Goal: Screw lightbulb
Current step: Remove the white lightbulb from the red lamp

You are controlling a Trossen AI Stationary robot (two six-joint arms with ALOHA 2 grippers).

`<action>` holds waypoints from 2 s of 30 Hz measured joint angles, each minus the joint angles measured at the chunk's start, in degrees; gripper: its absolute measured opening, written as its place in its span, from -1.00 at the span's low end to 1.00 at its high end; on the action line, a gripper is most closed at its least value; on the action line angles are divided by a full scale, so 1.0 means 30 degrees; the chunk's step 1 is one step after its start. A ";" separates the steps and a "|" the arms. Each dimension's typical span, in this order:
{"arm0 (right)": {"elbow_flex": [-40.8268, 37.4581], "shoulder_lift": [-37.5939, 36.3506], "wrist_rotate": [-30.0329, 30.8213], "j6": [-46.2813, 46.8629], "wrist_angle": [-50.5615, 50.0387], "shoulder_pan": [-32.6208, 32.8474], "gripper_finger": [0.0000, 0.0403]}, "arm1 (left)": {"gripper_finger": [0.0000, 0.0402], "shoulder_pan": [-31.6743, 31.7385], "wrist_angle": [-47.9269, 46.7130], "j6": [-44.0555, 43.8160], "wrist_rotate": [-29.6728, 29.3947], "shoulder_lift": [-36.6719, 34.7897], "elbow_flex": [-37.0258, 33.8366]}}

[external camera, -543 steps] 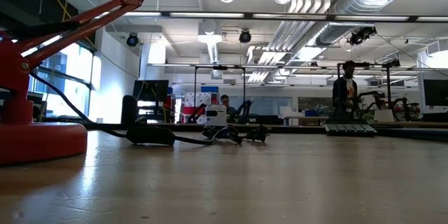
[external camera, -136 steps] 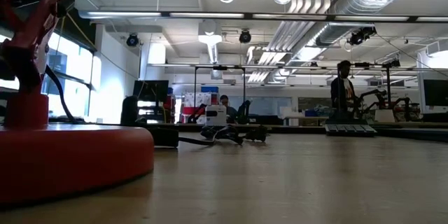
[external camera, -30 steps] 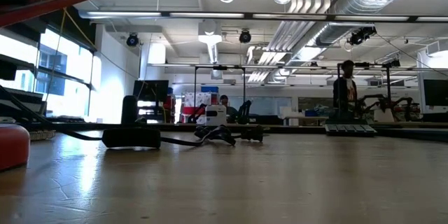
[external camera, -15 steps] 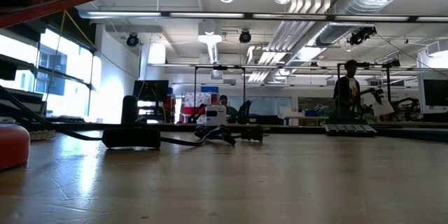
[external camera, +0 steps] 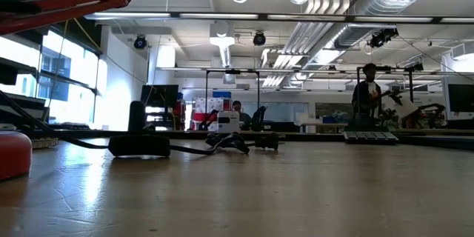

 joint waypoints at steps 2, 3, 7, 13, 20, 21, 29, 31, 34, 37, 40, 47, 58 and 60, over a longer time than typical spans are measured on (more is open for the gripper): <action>-0.0083 0.0001 0.1074 -0.1929 0.0076 0.0383 0.35 | -1.00 -0.0119 -0.0096 -0.0022 0.0009 -0.0071 -0.0015; -0.0095 0.0006 0.1535 -0.2954 0.0150 0.0565 0.35 | -1.00 -0.0199 -0.0310 -0.0037 0.0037 -0.0157 -0.0030; -0.0095 0.0429 0.3692 -0.6887 0.0860 0.1252 0.35 | -1.00 -0.0218 -0.1670 -0.0934 0.0627 -0.0803 -0.0082; -0.0102 0.0824 0.4541 -0.9162 0.2607 0.1715 0.35 | -1.00 0.0433 -0.2265 -0.0391 0.1168 -0.1142 -0.0102; 0.0197 0.0861 0.5023 -0.9487 0.2675 0.1721 0.34 | -1.00 0.1416 -0.1978 0.0272 0.0606 -0.0591 -0.0058; 0.0216 0.0861 0.5136 -0.9614 0.2687 0.1721 0.34 | -1.00 0.1597 -0.1990 0.0478 0.0396 -0.0473 -0.0058; 0.0270 0.0774 0.6829 -1.0462 0.2535 0.1935 0.34 | -1.00 0.2743 -0.2160 -0.0479 -0.1344 -0.0313 -0.1274; 0.0284 0.0759 0.7343 -1.0904 0.2533 0.2094 0.34 | -1.00 0.2828 -0.2289 -0.1076 -0.2234 -0.0325 -0.1800; 0.0291 0.0752 0.7405 -1.1274 0.2547 0.2202 0.34 | -1.00 0.2892 -0.1814 -0.1059 -0.2449 -0.0650 -0.2256; 0.0291 0.0752 0.7185 -1.1327 0.2696 0.2370 0.34 | -1.00 0.2915 -0.1644 -0.0517 -0.2117 -0.0945 -0.2280; 0.0291 0.0752 0.6980 -1.1229 0.3003 0.2663 0.34 | -1.00 0.3057 -0.1570 -0.0503 -0.2009 -0.0998 -0.2280; 0.0291 0.0715 0.6435 -0.9107 0.3082 0.3077 0.34 | -1.00 0.3344 -0.1381 -0.0505 -0.1894 -0.1042 -0.2273; 0.0284 0.0635 0.6248 -0.8401 0.3003 0.3449 0.34 | -1.00 0.3362 -0.1148 -0.0503 -0.1894 -0.1042 -0.2273; 0.0284 0.0635 0.6670 -0.9335 0.3001 0.3454 0.34 | -1.00 0.3366 -0.1123 -0.0503 -0.1892 -0.1042 -0.2273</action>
